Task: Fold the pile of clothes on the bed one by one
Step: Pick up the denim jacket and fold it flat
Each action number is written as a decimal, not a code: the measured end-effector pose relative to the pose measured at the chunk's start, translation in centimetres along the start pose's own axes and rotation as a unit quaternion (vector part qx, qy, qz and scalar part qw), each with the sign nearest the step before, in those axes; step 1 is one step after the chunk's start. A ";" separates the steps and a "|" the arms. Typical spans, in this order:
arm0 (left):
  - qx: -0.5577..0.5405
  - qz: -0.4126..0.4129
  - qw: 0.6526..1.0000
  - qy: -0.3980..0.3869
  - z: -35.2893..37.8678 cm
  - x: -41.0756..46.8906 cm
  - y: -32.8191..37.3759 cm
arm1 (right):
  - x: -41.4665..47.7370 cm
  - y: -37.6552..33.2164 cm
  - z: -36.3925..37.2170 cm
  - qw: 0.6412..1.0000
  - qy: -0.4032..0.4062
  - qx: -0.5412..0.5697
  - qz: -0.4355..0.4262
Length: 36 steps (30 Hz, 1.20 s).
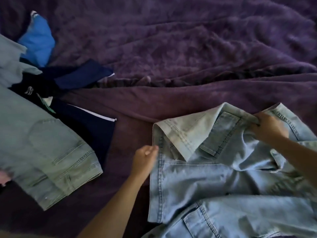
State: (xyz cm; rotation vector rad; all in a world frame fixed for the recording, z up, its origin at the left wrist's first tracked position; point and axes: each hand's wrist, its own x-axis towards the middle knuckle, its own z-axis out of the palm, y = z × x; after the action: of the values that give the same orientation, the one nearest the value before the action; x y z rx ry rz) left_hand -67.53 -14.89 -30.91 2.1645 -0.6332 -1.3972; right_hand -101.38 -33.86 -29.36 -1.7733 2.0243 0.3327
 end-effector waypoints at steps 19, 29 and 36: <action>0.035 0.047 0.982 0.178 -5.1 17.3 13.1 | 7.0 -3.4 -4.1 0.986 0.138 0.085 -0.026; -0.006 0.071 0.987 0.146 2.2 11.6 6.7 | -3.7 -1.6 5.4 0.965 0.038 -0.082 -0.246; 0.104 0.293 0.934 0.178 -1.1 11.2 12.2 | -1.8 1.8 2.4 0.989 0.086 0.095 -0.070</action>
State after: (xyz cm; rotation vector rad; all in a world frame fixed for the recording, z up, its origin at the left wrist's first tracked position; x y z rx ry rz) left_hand -63.84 -31.04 -30.76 2.0548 -1.1946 -0.6307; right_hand -102.60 -30.95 -30.84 -1.8644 1.9574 -0.0574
